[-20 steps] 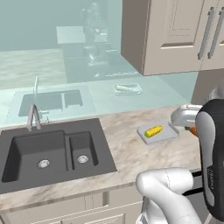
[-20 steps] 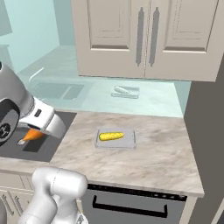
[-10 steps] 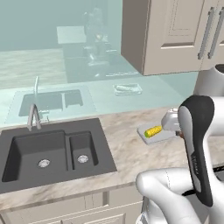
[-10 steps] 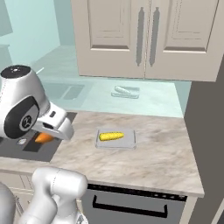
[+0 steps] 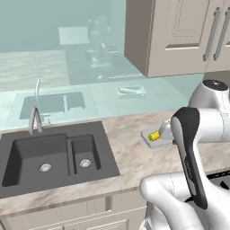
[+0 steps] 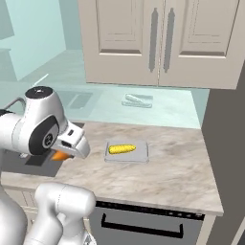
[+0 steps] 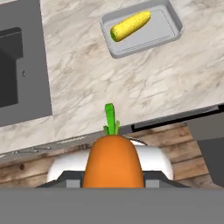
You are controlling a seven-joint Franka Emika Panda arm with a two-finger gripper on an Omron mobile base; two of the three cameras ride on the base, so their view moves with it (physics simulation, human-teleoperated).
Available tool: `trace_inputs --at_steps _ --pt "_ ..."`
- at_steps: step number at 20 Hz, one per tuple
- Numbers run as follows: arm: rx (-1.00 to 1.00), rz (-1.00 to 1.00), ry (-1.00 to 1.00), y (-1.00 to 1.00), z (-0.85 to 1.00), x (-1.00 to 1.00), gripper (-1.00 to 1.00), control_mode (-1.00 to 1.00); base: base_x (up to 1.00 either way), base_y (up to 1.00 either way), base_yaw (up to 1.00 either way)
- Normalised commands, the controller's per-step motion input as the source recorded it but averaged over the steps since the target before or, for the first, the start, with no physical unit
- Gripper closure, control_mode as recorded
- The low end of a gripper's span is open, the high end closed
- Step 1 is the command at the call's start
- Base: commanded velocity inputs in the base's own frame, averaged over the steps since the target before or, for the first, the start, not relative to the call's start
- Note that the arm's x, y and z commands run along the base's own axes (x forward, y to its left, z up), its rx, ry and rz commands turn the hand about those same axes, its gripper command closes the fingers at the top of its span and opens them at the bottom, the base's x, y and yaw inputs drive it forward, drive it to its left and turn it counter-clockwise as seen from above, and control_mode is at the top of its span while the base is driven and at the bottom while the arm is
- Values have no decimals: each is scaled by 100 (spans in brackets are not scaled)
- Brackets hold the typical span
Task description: Take the carrot and corn out of the freezer and place them in the tupperware container on the counter. Then put the tupperware containing the vegetables back in the freezer.
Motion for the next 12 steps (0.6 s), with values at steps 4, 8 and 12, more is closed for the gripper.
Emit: trace_inputs --at_steps 4,8,12 --pt "0 0 0 -20 -41 40 100 -100 0 0 0" --pt "0 0 0 -31 -47 31 100 -100 0 0 0" --pt "0 0 0 -31 -21 28 100 -100 0 0 0"
